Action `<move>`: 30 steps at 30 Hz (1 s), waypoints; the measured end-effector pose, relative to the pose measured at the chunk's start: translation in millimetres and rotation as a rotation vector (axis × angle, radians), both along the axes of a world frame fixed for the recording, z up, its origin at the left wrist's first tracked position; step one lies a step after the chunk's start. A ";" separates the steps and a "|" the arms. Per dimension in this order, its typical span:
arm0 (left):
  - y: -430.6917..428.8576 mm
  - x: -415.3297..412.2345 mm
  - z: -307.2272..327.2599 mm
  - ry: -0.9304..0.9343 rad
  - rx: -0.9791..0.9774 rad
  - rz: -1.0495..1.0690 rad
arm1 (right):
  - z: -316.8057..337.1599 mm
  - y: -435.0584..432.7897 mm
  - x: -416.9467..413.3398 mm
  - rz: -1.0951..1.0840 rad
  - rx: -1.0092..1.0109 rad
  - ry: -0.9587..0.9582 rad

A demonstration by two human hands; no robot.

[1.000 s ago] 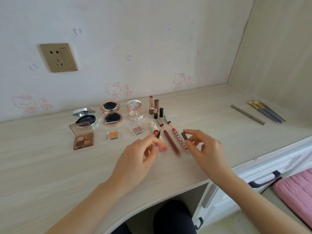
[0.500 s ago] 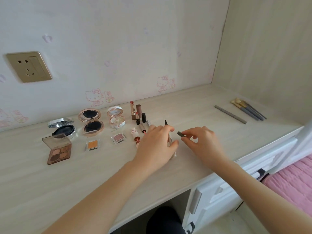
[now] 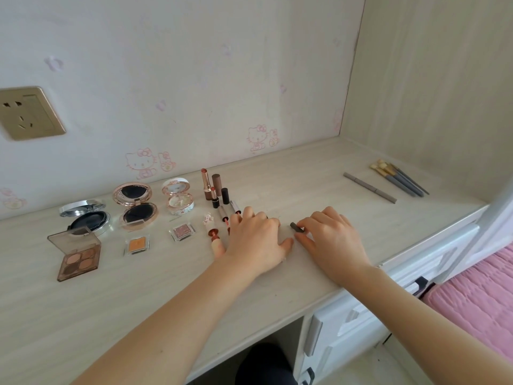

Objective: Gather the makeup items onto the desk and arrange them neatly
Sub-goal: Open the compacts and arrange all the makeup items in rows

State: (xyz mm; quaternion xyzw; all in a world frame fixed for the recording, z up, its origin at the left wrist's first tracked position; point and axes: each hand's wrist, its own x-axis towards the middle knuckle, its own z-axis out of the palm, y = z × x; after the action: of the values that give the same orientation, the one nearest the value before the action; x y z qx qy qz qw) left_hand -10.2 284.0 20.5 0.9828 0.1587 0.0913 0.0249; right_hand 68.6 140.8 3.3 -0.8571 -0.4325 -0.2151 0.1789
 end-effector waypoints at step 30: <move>16.5 -14.0 -1.7 -0.216 -0.098 0.008 | 3.9 39.0 9.4 0.188 0.039 0.309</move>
State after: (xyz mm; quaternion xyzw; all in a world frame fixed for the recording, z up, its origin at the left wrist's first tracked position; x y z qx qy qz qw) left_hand -24.2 300.5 18.8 0.9642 0.1635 0.1887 0.0894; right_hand 78.0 179.9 7.2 -0.8322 -0.4738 -0.0716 0.2791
